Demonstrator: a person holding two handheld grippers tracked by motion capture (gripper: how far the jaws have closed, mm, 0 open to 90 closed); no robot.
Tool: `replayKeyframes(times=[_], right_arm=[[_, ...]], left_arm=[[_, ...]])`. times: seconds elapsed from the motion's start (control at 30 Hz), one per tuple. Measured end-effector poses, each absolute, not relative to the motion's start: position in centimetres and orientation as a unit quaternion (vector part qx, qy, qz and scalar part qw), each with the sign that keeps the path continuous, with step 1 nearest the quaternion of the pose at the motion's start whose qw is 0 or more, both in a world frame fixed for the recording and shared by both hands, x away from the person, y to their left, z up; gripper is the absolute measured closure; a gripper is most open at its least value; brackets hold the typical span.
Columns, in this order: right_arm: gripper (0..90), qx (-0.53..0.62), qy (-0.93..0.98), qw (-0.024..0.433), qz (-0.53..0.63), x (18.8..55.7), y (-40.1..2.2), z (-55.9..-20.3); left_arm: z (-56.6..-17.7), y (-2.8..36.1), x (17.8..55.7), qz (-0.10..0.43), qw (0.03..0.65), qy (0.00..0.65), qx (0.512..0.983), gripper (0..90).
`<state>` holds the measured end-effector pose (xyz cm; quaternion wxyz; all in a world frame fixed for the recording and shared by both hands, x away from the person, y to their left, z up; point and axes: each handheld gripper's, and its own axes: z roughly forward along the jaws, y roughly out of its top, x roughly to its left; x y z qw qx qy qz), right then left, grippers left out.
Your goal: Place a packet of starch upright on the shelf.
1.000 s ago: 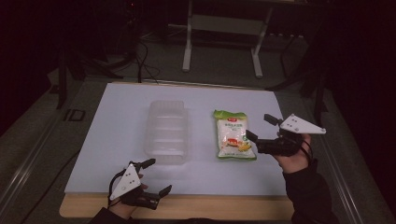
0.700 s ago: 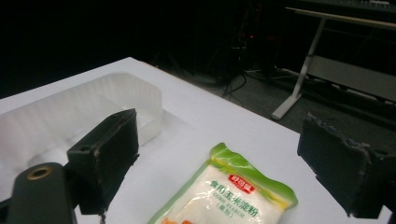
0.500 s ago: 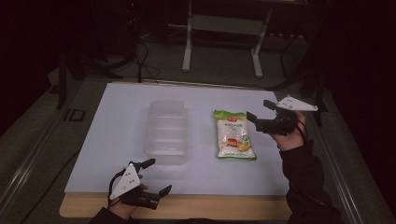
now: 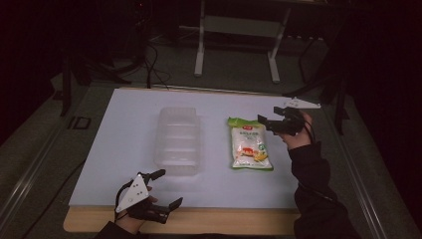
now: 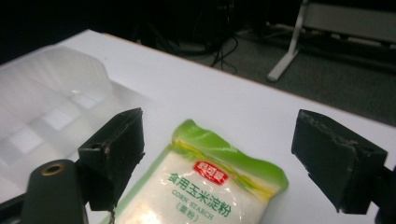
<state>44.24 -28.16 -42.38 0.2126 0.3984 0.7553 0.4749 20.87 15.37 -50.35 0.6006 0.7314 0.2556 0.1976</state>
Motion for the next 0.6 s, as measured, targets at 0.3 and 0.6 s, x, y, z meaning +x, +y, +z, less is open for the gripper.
replayKeyframes(times=[0.3,0.6], right_arm=[[23.3,0.42,0.767,0.2,0.441,46.3,-28.6,-45.8],[25.0,0.443,0.778,0.182,0.407,47.8,-28.9,-49.0]], left_arm=[[-50.4,15.3,20.9,0.195,0.601,0.255,0.732,1.3],[-50.4,15.3,21.0,0.193,0.6,0.257,0.733,1.3]])
